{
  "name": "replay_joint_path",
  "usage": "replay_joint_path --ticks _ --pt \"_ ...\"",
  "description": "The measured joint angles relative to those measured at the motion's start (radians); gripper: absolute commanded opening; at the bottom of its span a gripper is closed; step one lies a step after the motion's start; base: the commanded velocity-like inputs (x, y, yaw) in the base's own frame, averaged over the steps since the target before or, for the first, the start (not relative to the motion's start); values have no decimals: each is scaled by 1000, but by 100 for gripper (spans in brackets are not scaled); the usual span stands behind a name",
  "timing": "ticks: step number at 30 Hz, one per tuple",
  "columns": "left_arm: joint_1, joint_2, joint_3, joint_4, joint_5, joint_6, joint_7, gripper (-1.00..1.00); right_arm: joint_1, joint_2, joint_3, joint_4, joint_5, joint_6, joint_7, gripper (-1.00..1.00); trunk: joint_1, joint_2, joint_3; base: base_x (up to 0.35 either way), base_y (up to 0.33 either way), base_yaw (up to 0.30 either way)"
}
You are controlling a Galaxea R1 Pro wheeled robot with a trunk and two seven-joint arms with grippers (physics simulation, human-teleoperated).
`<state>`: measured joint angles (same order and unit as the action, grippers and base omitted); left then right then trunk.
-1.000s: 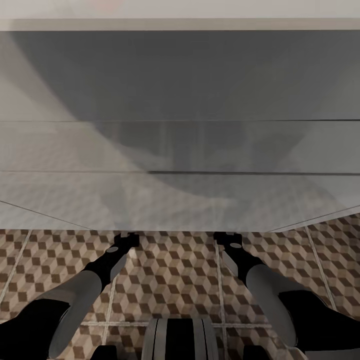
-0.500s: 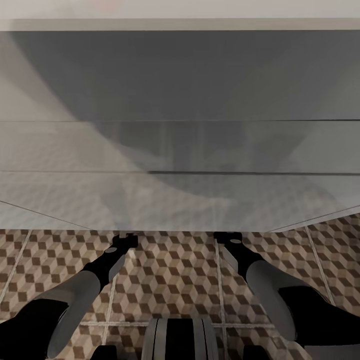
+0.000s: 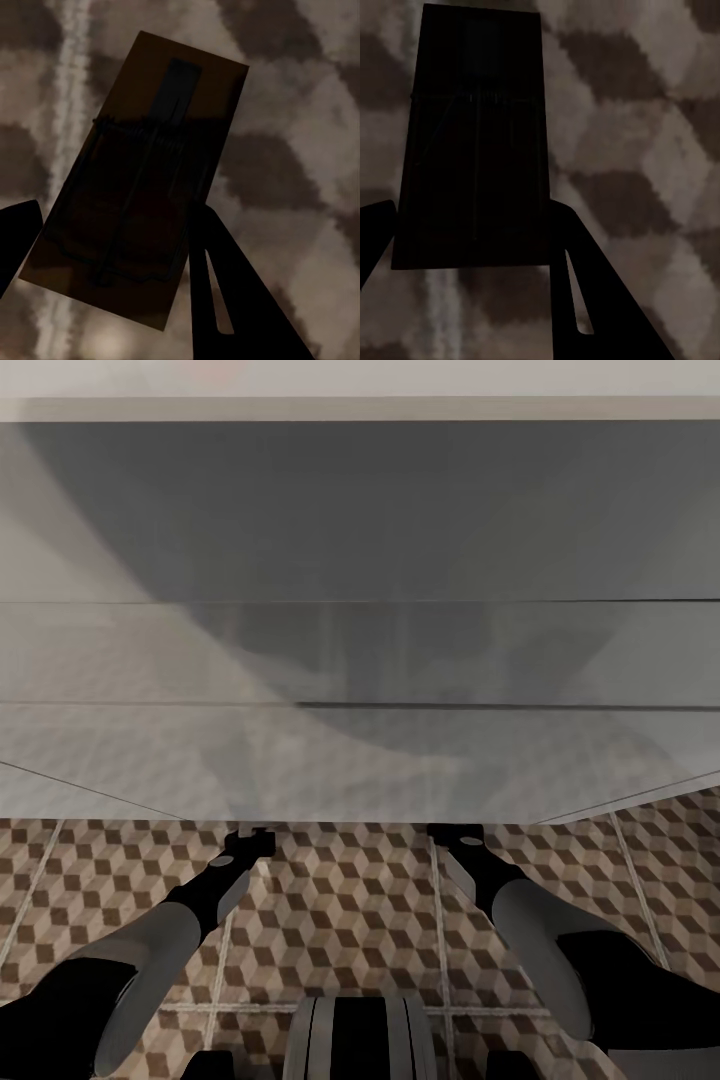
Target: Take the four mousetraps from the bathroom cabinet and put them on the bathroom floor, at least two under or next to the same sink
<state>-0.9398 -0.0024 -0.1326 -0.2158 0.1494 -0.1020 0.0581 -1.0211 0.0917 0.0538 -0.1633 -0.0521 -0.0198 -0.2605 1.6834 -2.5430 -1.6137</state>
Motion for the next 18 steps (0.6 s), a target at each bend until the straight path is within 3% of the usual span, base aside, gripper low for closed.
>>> replay_joint_path --ticks 18 --pt "0 1 0 0 0 0 0 -100 0 15 2 -1 8 -28 1 -100 0 0 0 0 0 0"
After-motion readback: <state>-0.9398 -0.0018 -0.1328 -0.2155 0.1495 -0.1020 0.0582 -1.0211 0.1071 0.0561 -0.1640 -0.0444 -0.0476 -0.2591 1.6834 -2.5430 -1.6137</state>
